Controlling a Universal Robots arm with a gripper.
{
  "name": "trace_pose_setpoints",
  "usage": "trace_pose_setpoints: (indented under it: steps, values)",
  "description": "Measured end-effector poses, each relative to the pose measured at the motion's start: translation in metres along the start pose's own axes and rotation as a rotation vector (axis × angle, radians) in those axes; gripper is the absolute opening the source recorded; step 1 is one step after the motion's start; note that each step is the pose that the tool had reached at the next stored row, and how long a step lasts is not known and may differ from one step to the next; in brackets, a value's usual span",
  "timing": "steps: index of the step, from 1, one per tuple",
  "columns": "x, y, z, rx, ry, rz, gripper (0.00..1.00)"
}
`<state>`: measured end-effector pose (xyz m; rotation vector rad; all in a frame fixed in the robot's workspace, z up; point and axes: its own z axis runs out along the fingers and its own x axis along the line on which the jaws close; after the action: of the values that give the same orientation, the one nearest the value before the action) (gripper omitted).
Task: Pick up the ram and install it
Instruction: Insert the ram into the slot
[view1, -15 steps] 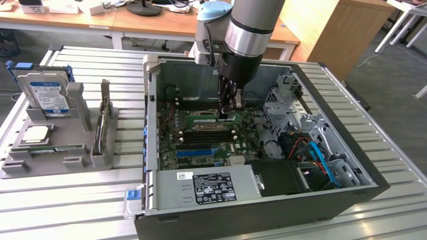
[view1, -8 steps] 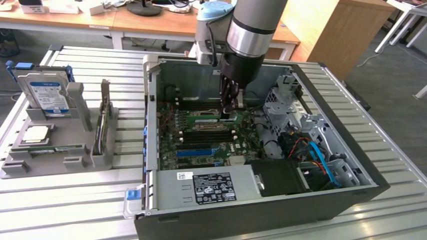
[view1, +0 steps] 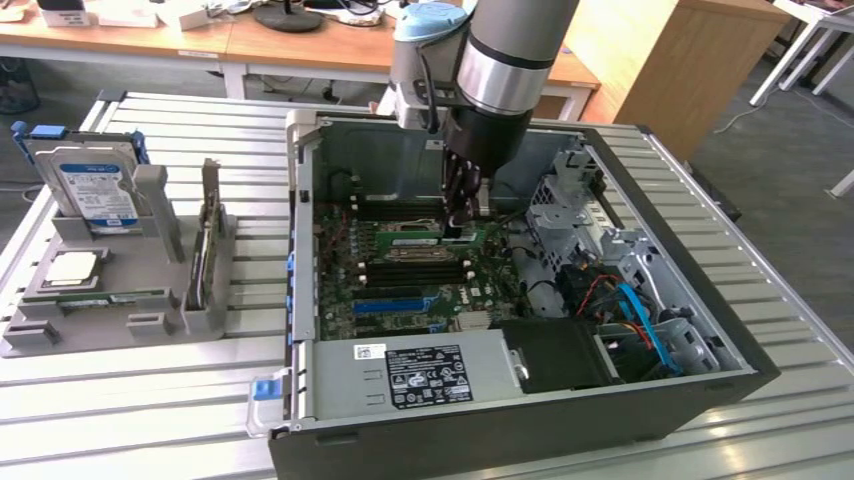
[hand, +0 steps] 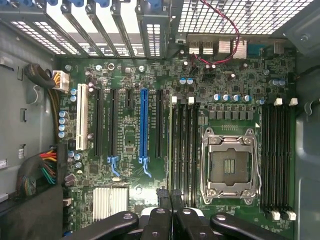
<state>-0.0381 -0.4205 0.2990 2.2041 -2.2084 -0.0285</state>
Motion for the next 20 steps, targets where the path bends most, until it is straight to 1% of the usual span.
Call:
trace_pose_setpoints:
  steps: [4, 20]
  values:
    - [0.000, -0.0001, 0.0025, 0.0004, 0.0001, 0.000, 0.12]
    - [0.000, -0.0005, 0.0182, 0.0036, 0.0001, 0.001, 0.12]
